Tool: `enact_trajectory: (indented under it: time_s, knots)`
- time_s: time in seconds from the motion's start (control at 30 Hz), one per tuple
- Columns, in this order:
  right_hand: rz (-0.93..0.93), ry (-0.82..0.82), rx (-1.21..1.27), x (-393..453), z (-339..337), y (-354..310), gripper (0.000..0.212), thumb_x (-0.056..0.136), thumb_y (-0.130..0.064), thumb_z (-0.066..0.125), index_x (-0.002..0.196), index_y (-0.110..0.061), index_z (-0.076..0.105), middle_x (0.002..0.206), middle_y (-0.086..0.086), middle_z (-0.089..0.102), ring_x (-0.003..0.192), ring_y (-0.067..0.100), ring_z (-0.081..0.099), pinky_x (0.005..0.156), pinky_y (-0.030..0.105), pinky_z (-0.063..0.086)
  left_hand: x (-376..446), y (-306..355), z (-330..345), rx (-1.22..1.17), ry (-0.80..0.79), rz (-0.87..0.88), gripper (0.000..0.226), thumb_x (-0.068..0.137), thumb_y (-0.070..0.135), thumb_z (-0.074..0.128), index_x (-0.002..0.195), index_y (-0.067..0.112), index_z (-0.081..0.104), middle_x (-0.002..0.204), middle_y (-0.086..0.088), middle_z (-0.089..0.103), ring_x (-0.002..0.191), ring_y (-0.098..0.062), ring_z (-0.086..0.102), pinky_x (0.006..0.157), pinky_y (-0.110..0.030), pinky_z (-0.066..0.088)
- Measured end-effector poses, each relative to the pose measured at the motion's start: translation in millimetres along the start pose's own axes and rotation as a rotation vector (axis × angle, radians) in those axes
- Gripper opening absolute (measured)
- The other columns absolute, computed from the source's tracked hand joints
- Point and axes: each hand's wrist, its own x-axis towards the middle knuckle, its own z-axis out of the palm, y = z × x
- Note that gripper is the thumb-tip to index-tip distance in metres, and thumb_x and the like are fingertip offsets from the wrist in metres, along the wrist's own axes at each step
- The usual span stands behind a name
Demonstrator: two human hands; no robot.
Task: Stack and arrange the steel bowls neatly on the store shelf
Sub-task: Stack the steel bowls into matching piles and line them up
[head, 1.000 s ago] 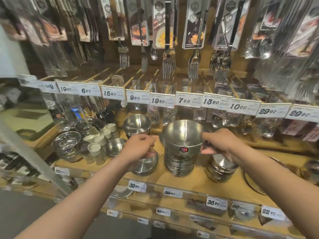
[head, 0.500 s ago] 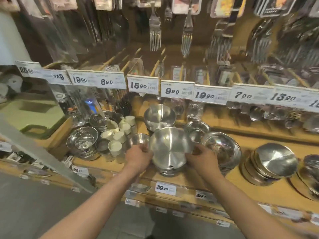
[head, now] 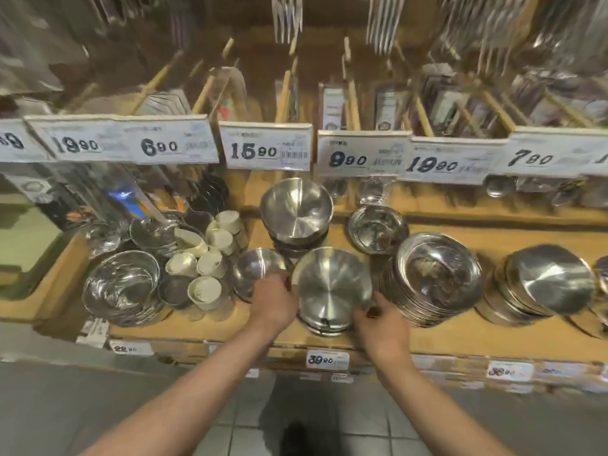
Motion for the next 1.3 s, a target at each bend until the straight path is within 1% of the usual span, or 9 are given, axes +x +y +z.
enact_trajectory:
  time_s: [0.1, 0.2, 0.33, 0.57, 0.7, 0.83, 1.0, 1.1, 1.3]
  knots:
    - [0.002, 0.059, 0.024, -5, 6, 3, 0.021, 0.086, -0.013, 0.068, 0.106, -0.018, 0.069, 0.077, -0.005, 0.065, 0.073, 0.019, 0.057, 0.054, 0.003, 0.034, 1, -1, 3, 0.000, -0.030, 0.007, 0.016, 0.090, 0.005, 0.058, 0.093, 0.008, 0.073, 0.064, 0.011, 0.052, 0.059, -0.004, 0.049, 0.047, -0.017, 0.034]
    - [0.008, 0.059, 0.064, -7, 8, 4, 0.024, 0.084, -0.012, 0.070, 0.106, -0.019, 0.068, 0.083, 0.000, 0.070, 0.080, 0.022, 0.064, 0.059, 0.016, 0.036, -1, 2, 5, -0.003, -0.073, 0.022, 0.016, 0.086, 0.003, 0.059, 0.093, 0.013, 0.070, 0.070, 0.010, 0.058, 0.066, -0.009, 0.057, 0.045, -0.009, 0.035]
    - [0.050, 0.034, 0.050, -4, 5, 5, 0.032, 0.082, -0.010, 0.068, 0.113, -0.017, 0.069, 0.089, 0.002, 0.073, 0.084, 0.022, 0.065, 0.067, 0.025, 0.039, -11, 3, 9, -0.055, -0.039, 0.086, 0.028, 0.083, -0.002, 0.060, 0.090, 0.025, 0.060, 0.068, 0.023, 0.050, 0.062, 0.007, 0.046, 0.054, 0.002, 0.038]
    - [0.079, 0.025, -0.002, -2, -3, 2, 0.030, 0.084, -0.010, 0.066, 0.112, -0.016, 0.071, 0.088, 0.000, 0.072, 0.080, 0.020, 0.062, 0.061, 0.025, 0.039, -13, 3, 8, -0.045, -0.101, 0.053, 0.027, 0.086, 0.009, 0.065, 0.113, 0.014, 0.069, 0.079, 0.013, 0.058, 0.070, -0.005, 0.054, 0.046, -0.007, 0.035]
    - [0.087, 0.033, -0.025, -2, -3, 2, 0.031, 0.084, -0.013, 0.067, 0.115, -0.015, 0.070, 0.093, 0.002, 0.074, 0.081, 0.020, 0.060, 0.069, 0.024, 0.037, -6, 1, 7, -0.031, -0.112, 0.008, 0.025, 0.085, 0.008, 0.064, 0.110, 0.012, 0.069, 0.071, 0.015, 0.054, 0.063, 0.003, 0.050, 0.039, -0.008, 0.034]
    - [0.082, 0.038, -0.054, -1, -4, 2, 0.032, 0.084, -0.015, 0.068, 0.116, -0.016, 0.069, 0.081, -0.005, 0.066, 0.066, 0.007, 0.055, 0.053, 0.013, 0.034, -5, 1, 4, -0.035, -0.144, -0.002, 0.026, 0.084, 0.010, 0.066, 0.110, 0.013, 0.070, 0.073, 0.009, 0.060, 0.066, -0.007, 0.058, 0.045, -0.013, 0.035]
    - [0.084, 0.022, -0.086, 1, -5, 2, 0.034, 0.083, -0.017, 0.069, 0.116, -0.014, 0.070, 0.085, -0.001, 0.069, 0.075, 0.017, 0.058, 0.058, 0.019, 0.038, -4, 3, 2, 0.006, -0.166, -0.012, 0.026, 0.086, 0.013, 0.064, 0.112, 0.009, 0.068, 0.084, -0.004, 0.068, 0.076, -0.021, 0.065, 0.053, -0.025, 0.043]
    - [0.096, 0.018, -0.072, 3, -6, 3, 0.032, 0.084, -0.018, 0.069, 0.116, -0.012, 0.071, 0.097, 0.005, 0.075, 0.087, 0.023, 0.064, 0.071, 0.026, 0.041, -2, 5, 1, 0.051, -0.169, -0.023, 0.024, 0.089, 0.013, 0.062, 0.110, 0.006, 0.068, 0.090, -0.008, 0.069, 0.079, -0.023, 0.065, 0.062, -0.029, 0.048]
    - [0.077, 0.023, -0.054, 2, -8, 3, 0.022, 0.085, -0.022, 0.069, 0.106, -0.015, 0.072, 0.080, -0.004, 0.070, 0.078, 0.019, 0.062, 0.060, 0.023, 0.039, -2, 5, 3, 0.096, -0.135, -0.002, 0.025, 0.090, 0.014, 0.064, 0.112, 0.006, 0.071, 0.094, -0.007, 0.069, 0.086, -0.024, 0.063, 0.071, -0.031, 0.048]
